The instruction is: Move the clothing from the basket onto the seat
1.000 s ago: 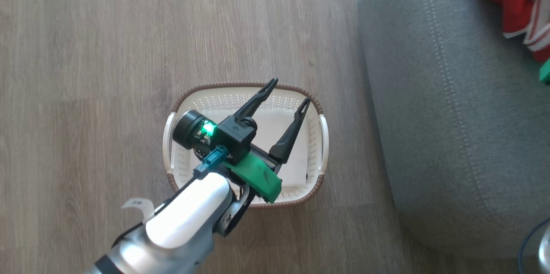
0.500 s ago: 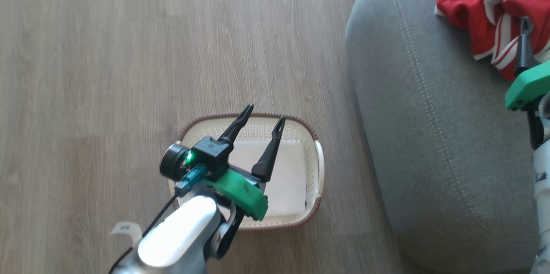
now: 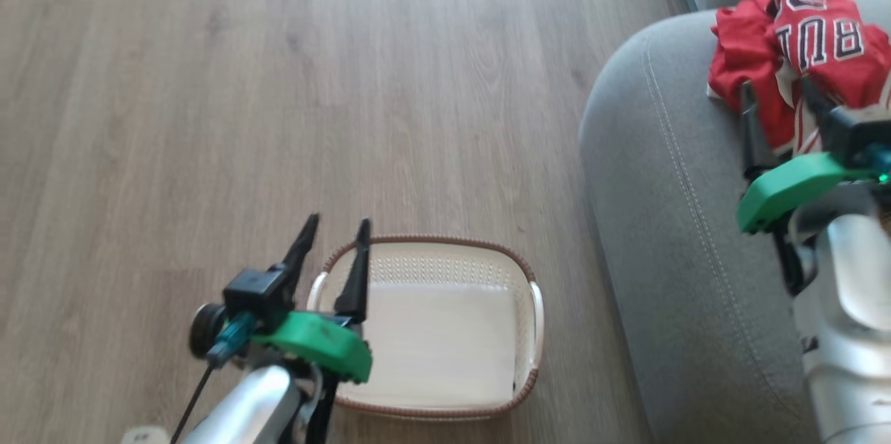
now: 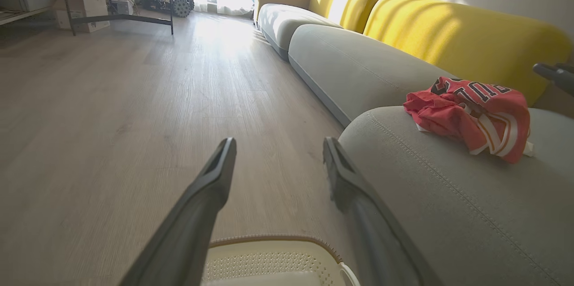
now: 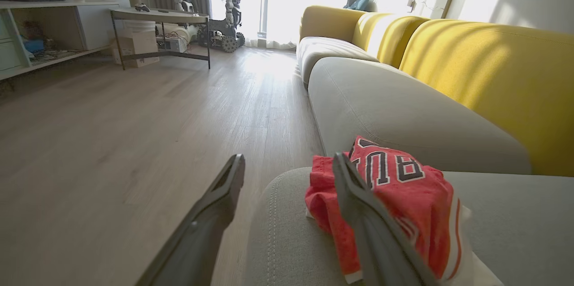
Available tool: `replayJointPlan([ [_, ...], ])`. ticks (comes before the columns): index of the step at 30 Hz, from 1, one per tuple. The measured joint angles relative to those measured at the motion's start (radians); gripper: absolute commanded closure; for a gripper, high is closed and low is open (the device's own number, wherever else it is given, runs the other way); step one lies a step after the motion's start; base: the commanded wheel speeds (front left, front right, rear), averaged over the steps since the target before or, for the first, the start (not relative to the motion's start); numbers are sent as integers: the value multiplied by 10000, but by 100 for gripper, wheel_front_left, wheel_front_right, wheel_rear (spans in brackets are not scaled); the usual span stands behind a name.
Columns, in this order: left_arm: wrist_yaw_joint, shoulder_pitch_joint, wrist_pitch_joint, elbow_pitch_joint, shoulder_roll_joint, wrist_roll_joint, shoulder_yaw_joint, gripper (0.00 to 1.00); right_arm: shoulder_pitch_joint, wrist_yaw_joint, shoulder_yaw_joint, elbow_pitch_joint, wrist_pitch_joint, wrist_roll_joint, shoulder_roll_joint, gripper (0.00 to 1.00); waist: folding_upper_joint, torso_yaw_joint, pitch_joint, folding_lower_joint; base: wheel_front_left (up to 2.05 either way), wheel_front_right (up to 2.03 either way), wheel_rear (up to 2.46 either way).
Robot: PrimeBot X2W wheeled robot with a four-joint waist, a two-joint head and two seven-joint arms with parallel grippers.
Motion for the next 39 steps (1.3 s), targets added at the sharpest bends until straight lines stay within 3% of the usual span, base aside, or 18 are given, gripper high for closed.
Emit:
replayJointPlan([
  [14,566,2555,0,-1097,704,360,1835,0,2579,0,468,-2284,0,343,1246,0,0,766,-1050,0,0,0,0],
  [25,591,3963,0,-1636,832,523,2867,0,4834,0,1032,-4027,0,1402,1354,0,0,758,-1322,0,0,0,0],
  [39,322,4826,0,-1760,654,736,3662,0,5613,0,1292,-4644,0,1760,1365,0,0,611,-1375,-1,0,0,0],
])
